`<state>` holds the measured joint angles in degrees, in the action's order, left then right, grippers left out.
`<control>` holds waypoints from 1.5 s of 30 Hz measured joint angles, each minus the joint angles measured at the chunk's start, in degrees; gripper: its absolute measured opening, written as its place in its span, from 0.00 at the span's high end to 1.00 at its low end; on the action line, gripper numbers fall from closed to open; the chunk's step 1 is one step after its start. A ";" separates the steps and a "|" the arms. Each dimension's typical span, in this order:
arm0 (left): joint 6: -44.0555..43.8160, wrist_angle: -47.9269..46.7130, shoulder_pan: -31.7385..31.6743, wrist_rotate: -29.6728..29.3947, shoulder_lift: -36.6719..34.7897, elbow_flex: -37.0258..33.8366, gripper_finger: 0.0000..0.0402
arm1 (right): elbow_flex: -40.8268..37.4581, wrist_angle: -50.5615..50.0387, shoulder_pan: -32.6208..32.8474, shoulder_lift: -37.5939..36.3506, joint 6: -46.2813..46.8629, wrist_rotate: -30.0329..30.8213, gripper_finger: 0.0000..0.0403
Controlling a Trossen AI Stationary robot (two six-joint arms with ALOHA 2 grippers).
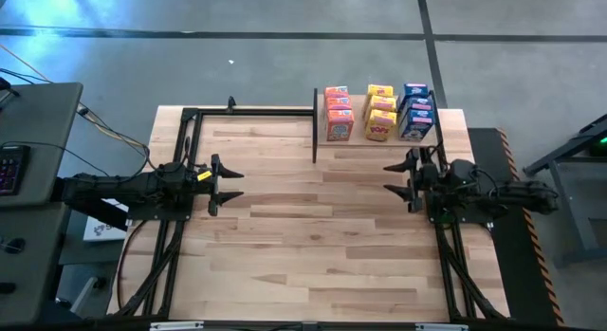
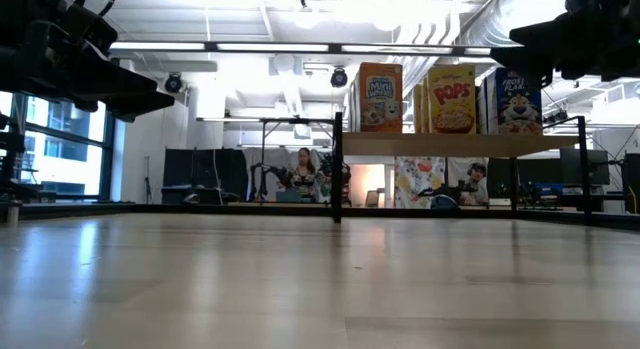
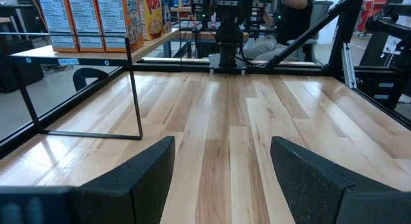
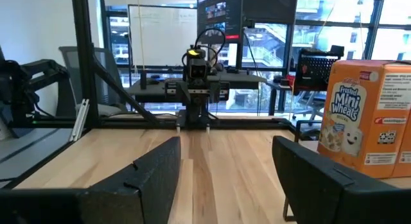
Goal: Stack cereal on shelf
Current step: Return to Home Position
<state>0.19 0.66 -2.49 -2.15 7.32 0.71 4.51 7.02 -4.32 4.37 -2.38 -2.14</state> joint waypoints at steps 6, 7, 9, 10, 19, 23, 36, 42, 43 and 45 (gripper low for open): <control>0.00 -0.01 -0.01 0.00 0.01 0.00 0.38 | -1.34 -0.38 -0.02 -1.54 0.00 -0.47 0.41; 0.00 0.01 -0.01 0.00 -0.01 0.00 0.38 | -1.57 -0.34 -0.02 -1.54 0.30 -0.47 0.41; 0.00 -0.01 0.01 0.01 0.00 0.00 0.38 | -2.16 -0.48 -0.02 -1.54 1.68 -0.46 0.41; 0.01 -0.01 0.01 0.00 0.00 0.00 0.38 | -2.79 0.01 -0.02 -1.54 2.47 -0.47 0.41; 0.00 -0.01 0.00 0.00 0.01 0.00 0.38 | -3.95 -4.48 -0.02 -1.43 7.47 1.78 0.41; 0.00 0.00 -0.01 0.01 0.01 0.00 0.38 | -3.89 -6.37 -0.02 -0.69 9.71 2.28 0.41; 0.00 0.01 -0.01 0.00 -0.01 0.00 0.38 | -3.84 -6.59 -0.02 0.52 3.84 2.08 0.41; 0.00 0.00 0.00 0.00 -0.01 0.00 0.38 | -3.84 -6.61 -0.02 0.52 3.86 2.08 0.41; 0.00 -0.01 0.01 0.00 0.00 0.00 0.38 | -3.84 -6.62 -0.02 0.52 3.86 2.08 0.41; 0.01 -0.01 0.00 0.01 -0.01 0.00 0.38 | -3.84 -6.63 -0.02 0.52 3.85 2.08 0.41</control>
<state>0.20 0.64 -2.49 -2.14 7.31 0.71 0.67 0.38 -4.34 4.89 1.48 -0.05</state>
